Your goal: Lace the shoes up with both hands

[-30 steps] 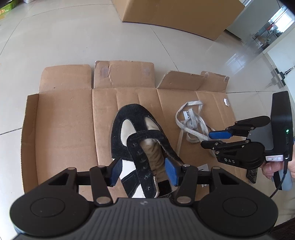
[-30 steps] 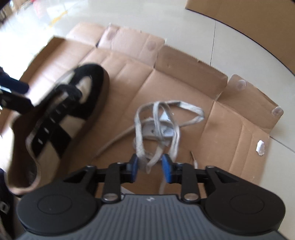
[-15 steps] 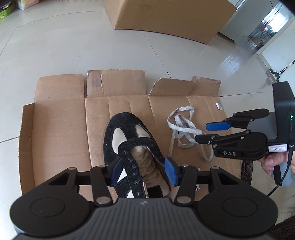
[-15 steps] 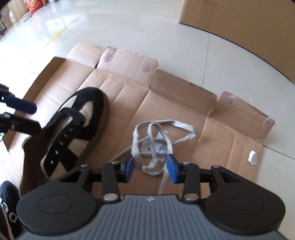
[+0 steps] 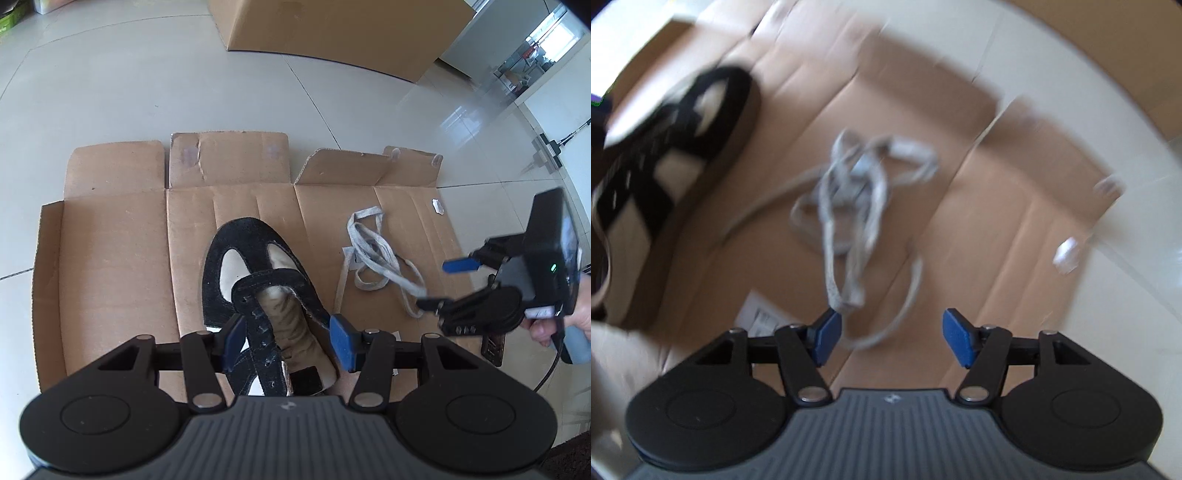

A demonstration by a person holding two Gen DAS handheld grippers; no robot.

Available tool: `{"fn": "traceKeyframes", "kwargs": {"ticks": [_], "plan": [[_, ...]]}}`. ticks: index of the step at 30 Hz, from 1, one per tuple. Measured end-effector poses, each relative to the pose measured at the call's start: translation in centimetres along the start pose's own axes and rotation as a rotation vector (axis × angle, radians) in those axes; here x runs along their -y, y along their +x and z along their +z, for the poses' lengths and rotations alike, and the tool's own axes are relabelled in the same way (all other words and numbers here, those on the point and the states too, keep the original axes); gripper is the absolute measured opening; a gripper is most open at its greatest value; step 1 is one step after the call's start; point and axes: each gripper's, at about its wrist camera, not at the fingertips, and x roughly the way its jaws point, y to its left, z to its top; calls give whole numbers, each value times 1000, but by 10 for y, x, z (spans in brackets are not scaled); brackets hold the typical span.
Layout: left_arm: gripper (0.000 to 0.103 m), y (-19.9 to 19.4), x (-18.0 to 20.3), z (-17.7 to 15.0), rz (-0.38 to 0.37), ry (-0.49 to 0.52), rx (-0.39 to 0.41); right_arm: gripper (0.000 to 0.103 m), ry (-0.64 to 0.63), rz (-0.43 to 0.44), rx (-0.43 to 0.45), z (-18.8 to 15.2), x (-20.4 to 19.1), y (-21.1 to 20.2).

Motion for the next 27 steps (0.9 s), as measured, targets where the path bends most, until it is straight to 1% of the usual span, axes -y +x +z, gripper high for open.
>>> {"fn": "traceKeyframes", "kwargs": {"ticks": [2, 3, 4, 7, 9, 11, 13, 14, 16, 18, 21, 25, 27], "plan": [[51, 1, 1, -1, 0, 2, -7, 68, -12, 33, -20, -5, -7, 10], [51, 2, 2, -1, 0, 3, -9, 77, -22, 14, -3, -6, -10, 9], [51, 3, 2, -1, -1, 5, -11, 78, -31, -4, 12, -7, -12, 9], [51, 4, 5, -2, -4, 11, -16, 77, -21, -9, 30, -2, -11, 3], [51, 4, 7, -3, -6, 17, -18, 76, -6, 34, 70, 2, -11, -8], [51, 5, 7, -2, -6, 19, -19, 67, 6, 64, 105, 8, -13, -15], [51, 5, 8, -2, -7, 23, -18, 38, 12, 96, 131, 12, -15, -21], [51, 5, 9, -2, -8, 25, -16, 32, 13, 114, 140, 14, -16, -23], [51, 4, 12, -2, -12, 38, -9, 14, 13, 149, 158, 18, -18, -27], [51, 4, 14, -3, -15, 49, -7, 14, -25, 165, 189, 18, -26, -29], [51, 7, 16, -4, -16, 57, -20, 15, -79, 190, 196, 23, -36, -29], [51, 9, 16, -6, -17, 57, -25, 16, 12, 274, 158, 36, -37, -17], [51, 8, 17, -6, -16, 60, -26, 16, 37, 284, 155, 41, -39, -13]]}}
